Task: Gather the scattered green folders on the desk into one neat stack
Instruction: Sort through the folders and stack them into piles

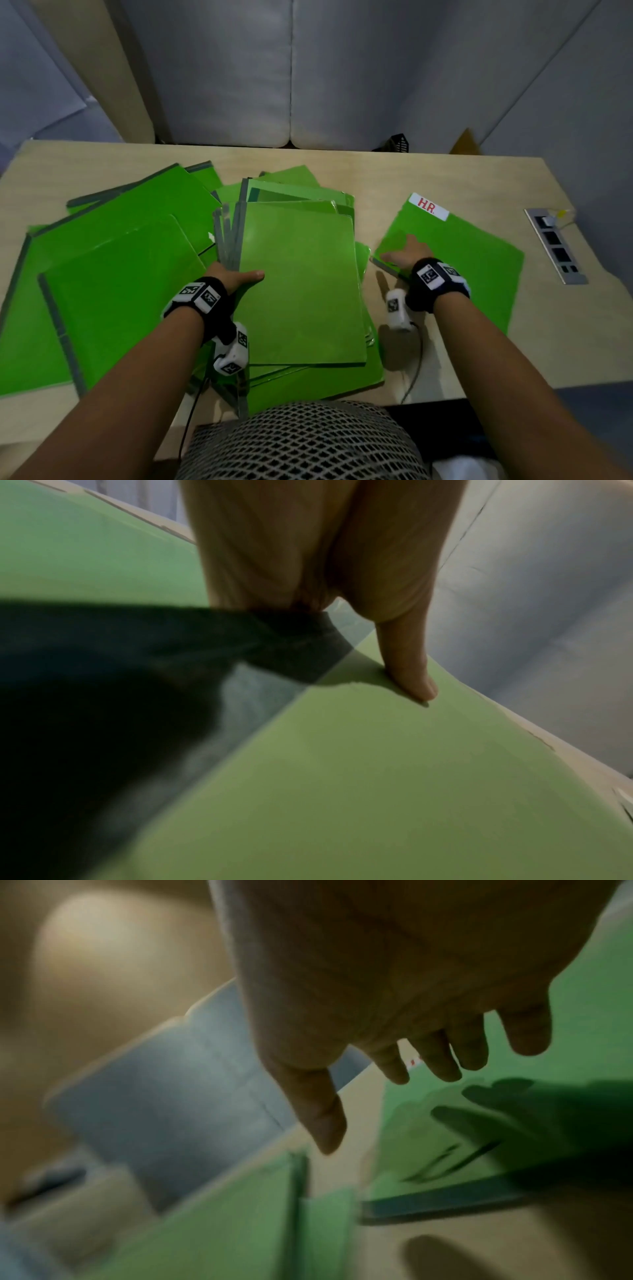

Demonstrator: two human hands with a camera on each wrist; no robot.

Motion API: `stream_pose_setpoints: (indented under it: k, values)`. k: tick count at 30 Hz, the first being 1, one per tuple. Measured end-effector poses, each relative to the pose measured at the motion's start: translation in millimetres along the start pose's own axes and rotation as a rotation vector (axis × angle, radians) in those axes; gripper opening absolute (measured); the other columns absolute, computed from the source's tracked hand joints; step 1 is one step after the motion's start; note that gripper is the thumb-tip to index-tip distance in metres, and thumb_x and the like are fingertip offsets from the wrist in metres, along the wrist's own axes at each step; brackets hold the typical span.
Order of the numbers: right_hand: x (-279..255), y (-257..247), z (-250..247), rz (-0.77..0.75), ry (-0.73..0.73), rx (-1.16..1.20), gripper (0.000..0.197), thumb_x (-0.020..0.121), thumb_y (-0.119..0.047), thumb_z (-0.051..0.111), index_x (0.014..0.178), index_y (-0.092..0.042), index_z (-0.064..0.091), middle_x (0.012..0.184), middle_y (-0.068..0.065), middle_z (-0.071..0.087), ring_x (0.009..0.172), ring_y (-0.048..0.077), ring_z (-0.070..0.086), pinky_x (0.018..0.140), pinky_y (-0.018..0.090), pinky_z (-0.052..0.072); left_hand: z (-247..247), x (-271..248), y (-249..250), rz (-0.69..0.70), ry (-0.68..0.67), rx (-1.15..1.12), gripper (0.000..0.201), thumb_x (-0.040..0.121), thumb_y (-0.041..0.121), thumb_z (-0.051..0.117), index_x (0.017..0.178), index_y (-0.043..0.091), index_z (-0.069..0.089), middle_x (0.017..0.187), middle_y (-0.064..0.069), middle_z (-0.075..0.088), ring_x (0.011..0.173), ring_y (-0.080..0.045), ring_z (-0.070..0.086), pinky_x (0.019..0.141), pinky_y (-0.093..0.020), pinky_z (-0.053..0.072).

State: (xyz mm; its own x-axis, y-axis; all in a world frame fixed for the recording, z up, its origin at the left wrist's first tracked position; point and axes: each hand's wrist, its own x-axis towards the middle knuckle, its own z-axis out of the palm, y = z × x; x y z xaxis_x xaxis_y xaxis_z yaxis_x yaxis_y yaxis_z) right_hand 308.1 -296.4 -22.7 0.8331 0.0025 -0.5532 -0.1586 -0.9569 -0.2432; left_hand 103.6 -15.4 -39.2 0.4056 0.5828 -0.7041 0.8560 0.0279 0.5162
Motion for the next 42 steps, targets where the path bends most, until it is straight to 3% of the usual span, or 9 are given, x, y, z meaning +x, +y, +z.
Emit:
stream_pose_setpoints:
  k: [2, 4, 11, 16, 23, 26, 32, 36, 42]
  values:
    - [2.9, 28.2, 2.0, 0.02, 0.021, -0.33, 0.108, 0.063, -0.064, 0.077, 0.145, -0.014, 0.028, 0.151, 0.021, 0.032, 0.139, 0.041, 0.031, 0.109, 0.058, 0.034, 0.0, 0.0, 0.1, 0.003, 0.003, -0.01, 0.097, 0.067, 0.038, 0.084, 0.142, -0.002, 0.036, 0.137, -0.023, 0.05, 0.121, -0.038, 0.051, 0.091, -0.042, 0.046]
    - [5.1, 50.2, 9.0, 0.03, 0.0, -0.414, 0.115, 0.059, -0.062, 0.081, 0.146, -0.014, 0.025, 0.152, 0.023, 0.025, 0.139, 0.043, 0.029, 0.108, 0.059, 0.035, -0.6, 1.0, 0.3, 0.003, 0.003, -0.011, 0.096, 0.066, 0.038, 0.084, 0.141, -0.002, 0.038, 0.135, -0.022, 0.052, 0.12, -0.038, 0.052, 0.091, -0.042, 0.047]
    - [8.5, 49.1, 16.2, -0.089, 0.019, -0.45, 0.073, 0.09, -0.046, 0.059, 0.142, -0.002, 0.03, 0.131, 0.028, 0.054, 0.124, 0.039, 0.051, 0.096, 0.046, 0.05, -1.1, 0.9, -1.0, 0.01, 0.002, -0.017, 0.098, 0.064, 0.041, 0.085, 0.139, -0.003, 0.039, 0.13, -0.023, 0.055, 0.116, -0.039, 0.054, 0.089, -0.043, 0.049]
    - [-10.8, 41.1, 39.6, -0.163, 0.044, -0.606, 0.067, 0.094, -0.019, 0.042, 0.15, 0.0, 0.01, 0.128, 0.032, 0.055, 0.122, 0.046, 0.051, 0.098, 0.049, 0.047, -1.4, -2.3, -1.9, 0.028, 0.001, -0.075, 0.097, 0.065, 0.038, 0.085, 0.14, -0.002, 0.039, 0.132, -0.023, 0.054, 0.118, -0.038, 0.054, 0.09, -0.042, 0.048]
    - [-26.4, 1.7, 13.9, -0.269, 0.068, -0.537, 0.026, 0.094, -0.011, 0.047, 0.116, 0.001, 0.05, 0.112, 0.02, 0.065, 0.1, 0.037, 0.065, 0.076, 0.039, 0.048, -4.8, -8.2, -10.5, 0.106, 0.01, -0.307, 0.084, 0.072, 0.017, 0.082, 0.14, 0.0, 0.037, 0.131, -0.02, 0.053, 0.116, -0.036, 0.052, 0.097, -0.04, 0.044]
    - [-33.7, -20.7, 10.7, -0.322, 0.067, -0.502, 0.028, 0.1, -0.019, 0.04, 0.111, 0.0, 0.059, 0.107, 0.017, 0.067, 0.09, 0.032, 0.064, 0.068, 0.032, 0.044, -19.3, -8.9, -12.0, 0.131, 0.0, -0.398, 0.077, 0.072, 0.012, 0.081, 0.138, 0.001, 0.042, 0.128, -0.019, 0.056, 0.105, -0.029, 0.052, 0.096, -0.037, 0.042]
    - [-59.9, -63.8, 24.5, -0.35, 0.04, -0.506, 0.031, 0.1, -0.016, 0.042, 0.115, 0.004, 0.059, 0.115, 0.02, 0.064, 0.104, 0.033, 0.064, 0.076, 0.033, 0.047, -86.0, 4.5, -22.4, 0.157, 0.058, -0.465, 0.071, 0.071, 0.012, 0.081, 0.132, 0.004, 0.046, 0.122, -0.014, 0.06, 0.107, -0.026, 0.054, 0.09, -0.032, 0.039]
    - [-81.2, -91.0, 47.9, -0.325, 0.011, -0.474, 0.031, 0.1, -0.013, 0.04, 0.114, 0.004, 0.061, 0.112, 0.018, 0.066, 0.094, 0.031, 0.064, 0.072, 0.032, 0.046, -133.7, 14.4, -40.8, 0.145, 0.105, -0.452, 0.079, 0.066, 0.017, 0.084, 0.134, 0.003, 0.046, 0.124, -0.017, 0.06, 0.114, -0.032, 0.055, 0.098, -0.038, 0.042]
    - [-111.4, -132.6, 81.8, -0.277, -0.016, -0.391, 0.03, 0.1, -0.011, 0.039, 0.108, 0.001, 0.065, 0.11, 0.017, 0.066, 0.101, 0.031, 0.065, 0.082, 0.036, 0.051, -181.6, 27.8, -65.3, 0.115, 0.111, -0.428, 0.091, 0.059, 0.025, 0.089, 0.135, 0.001, 0.045, 0.125, -0.021, 0.059, 0.114, -0.038, 0.056, 0.102, -0.048, 0.042]
